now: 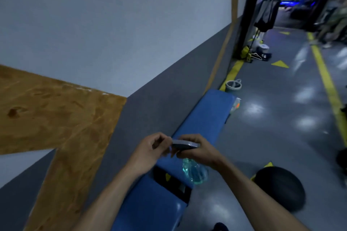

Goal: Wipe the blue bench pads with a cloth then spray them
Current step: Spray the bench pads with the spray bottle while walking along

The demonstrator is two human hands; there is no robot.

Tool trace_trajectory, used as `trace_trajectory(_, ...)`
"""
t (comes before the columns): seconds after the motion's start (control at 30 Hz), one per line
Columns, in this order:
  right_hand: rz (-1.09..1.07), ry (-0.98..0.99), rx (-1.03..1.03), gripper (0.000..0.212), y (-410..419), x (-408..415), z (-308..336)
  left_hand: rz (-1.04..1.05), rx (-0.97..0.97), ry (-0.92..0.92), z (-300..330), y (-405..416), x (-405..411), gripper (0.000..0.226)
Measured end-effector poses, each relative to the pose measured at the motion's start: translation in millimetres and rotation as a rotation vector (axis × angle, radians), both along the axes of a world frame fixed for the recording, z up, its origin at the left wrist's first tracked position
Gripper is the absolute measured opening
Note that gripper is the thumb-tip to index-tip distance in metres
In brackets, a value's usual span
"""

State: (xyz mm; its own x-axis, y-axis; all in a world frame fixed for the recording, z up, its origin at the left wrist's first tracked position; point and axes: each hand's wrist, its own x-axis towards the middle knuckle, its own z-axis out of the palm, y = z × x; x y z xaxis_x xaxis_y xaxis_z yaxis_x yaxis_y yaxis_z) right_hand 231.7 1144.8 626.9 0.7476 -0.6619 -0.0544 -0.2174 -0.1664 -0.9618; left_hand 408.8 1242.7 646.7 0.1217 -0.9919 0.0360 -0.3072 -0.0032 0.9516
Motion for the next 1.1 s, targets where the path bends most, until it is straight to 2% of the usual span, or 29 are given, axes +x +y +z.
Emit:
trace_trajectory(0.2, -0.085, -0.025, -0.008, 0.019, -113, -82, -13, -0.078, 0.078, 0.03, -17, -136, -77, 0.046)
trace_trajectory(0.3, -0.111, -0.005, -0.032, 0.016, -178, -121, -15, -0.117, 0.131, 0.028, -16, -207, -114, 0.047)
trace_trajectory(0.6, -0.175, 0.006, -0.049, 0.012, -349, -212, -12, -0.118, 0.096, 0.092, -17, -387, -206, 0.045)
trace_trajectory(0.83, -0.227, -0.071, 0.052, 0.019, -467, -248, -22, -0.178, -0.022, 0.043, -37, -518, -240, 0.059)
trace_trajectory(1.1, -0.322, -0.047, 0.09, 0.021, -627, -276, -22, -0.281, -0.148, 0.023, -52, -700, -265, 0.05)
